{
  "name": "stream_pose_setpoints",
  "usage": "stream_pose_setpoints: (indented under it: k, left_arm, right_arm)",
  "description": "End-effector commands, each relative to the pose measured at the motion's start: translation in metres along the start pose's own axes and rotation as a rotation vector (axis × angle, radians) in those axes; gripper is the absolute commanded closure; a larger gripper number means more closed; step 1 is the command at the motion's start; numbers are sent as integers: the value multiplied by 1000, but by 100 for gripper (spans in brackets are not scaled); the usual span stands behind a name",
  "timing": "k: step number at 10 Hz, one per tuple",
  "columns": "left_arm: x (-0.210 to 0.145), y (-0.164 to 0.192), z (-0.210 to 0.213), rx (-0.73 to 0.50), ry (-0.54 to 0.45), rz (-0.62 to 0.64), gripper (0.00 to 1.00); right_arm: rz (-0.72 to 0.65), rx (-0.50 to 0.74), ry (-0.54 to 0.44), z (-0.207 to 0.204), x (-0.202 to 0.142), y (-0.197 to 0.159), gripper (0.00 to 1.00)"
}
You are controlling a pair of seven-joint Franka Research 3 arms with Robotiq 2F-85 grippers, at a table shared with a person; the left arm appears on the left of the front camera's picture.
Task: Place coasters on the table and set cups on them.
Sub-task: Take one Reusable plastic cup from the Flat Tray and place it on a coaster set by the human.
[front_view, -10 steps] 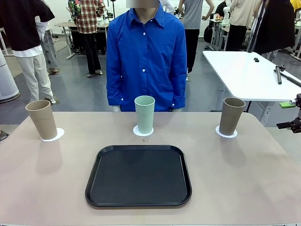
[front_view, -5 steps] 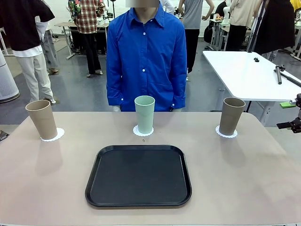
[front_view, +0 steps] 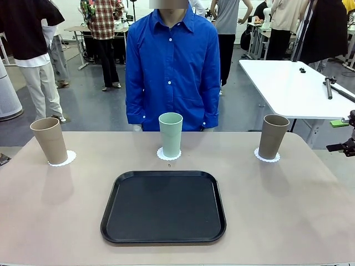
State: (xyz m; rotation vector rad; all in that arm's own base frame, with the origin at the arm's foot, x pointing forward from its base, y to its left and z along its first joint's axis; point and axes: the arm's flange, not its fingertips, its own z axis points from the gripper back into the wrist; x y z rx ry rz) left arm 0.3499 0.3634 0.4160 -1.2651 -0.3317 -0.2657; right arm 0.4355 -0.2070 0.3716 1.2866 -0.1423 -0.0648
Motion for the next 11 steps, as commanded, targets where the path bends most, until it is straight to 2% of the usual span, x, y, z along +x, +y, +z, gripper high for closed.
stream_pose_setpoints:
  k: [1,2,11]
  left_arm:
    - [2,-7,15,18,-47,-33,0]
    - [0,0,0,0,0,0,0]
    - [0,0,0,0,0,0,0]
  right_arm:
    - [0,1,2,0,0,1,0]
    - [0,1,2,0,0,1,0]
    - [0,1,2,0,0,1,0]
